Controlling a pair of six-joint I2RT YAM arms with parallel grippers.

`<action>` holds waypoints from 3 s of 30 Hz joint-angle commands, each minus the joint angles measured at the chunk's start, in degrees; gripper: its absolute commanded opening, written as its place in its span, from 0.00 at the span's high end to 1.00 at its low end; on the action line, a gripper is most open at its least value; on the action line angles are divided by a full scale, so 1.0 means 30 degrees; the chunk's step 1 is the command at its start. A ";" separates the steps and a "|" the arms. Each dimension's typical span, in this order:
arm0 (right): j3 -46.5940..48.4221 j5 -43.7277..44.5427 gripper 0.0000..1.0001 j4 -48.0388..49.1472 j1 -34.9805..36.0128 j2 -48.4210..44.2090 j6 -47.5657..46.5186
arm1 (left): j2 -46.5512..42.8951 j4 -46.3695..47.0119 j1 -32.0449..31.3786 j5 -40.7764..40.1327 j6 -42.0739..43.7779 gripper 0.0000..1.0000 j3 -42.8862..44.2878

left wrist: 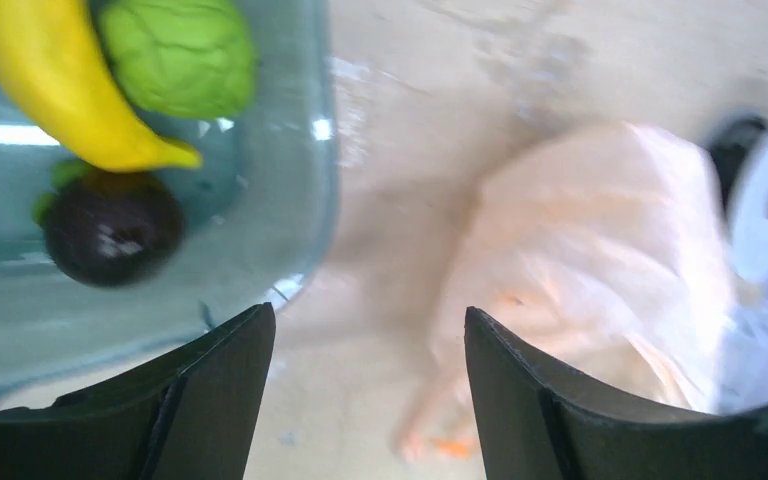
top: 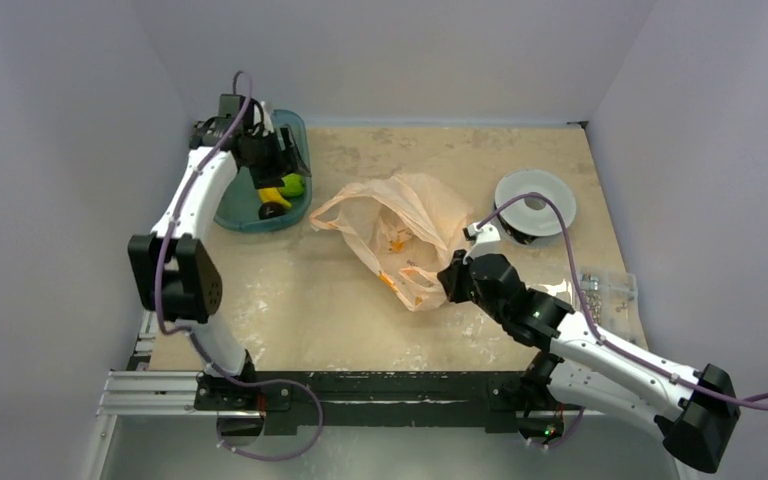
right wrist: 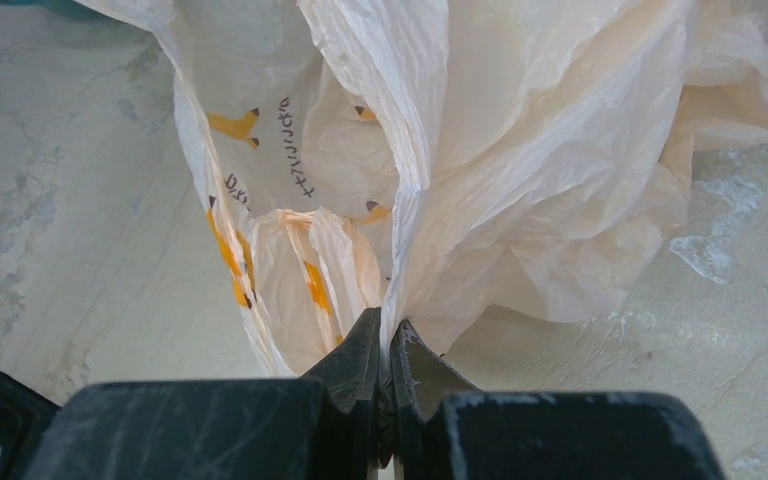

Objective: Take the fake fruits out of the plastic bag

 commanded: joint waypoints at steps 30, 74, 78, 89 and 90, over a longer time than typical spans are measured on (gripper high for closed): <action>0.4846 0.1744 0.53 -0.9345 0.0046 0.2054 0.4808 | -1.1640 1.9632 -1.2745 0.1907 -0.9219 0.43 -1.8196; 0.2999 -0.2018 1.00 0.2231 0.0208 0.5511 -0.5244 | -1.2623 1.6966 -1.5221 -0.3828 -0.4479 0.44 -1.9646; 0.2966 -0.1613 1.00 0.1909 0.0208 0.5339 -0.5076 | -1.0777 1.6812 -1.5200 -0.4416 -0.4855 0.50 -1.8695; 0.3237 -0.2027 1.00 0.2191 0.0207 0.5676 -0.5192 | -0.7558 1.5637 -1.5024 -0.7789 -0.5410 0.26 -1.6068; 0.3247 -0.2080 1.00 0.2241 0.0207 0.5657 -0.5219 | -0.7231 1.5472 -1.5038 -0.7955 -0.5440 0.22 -1.5812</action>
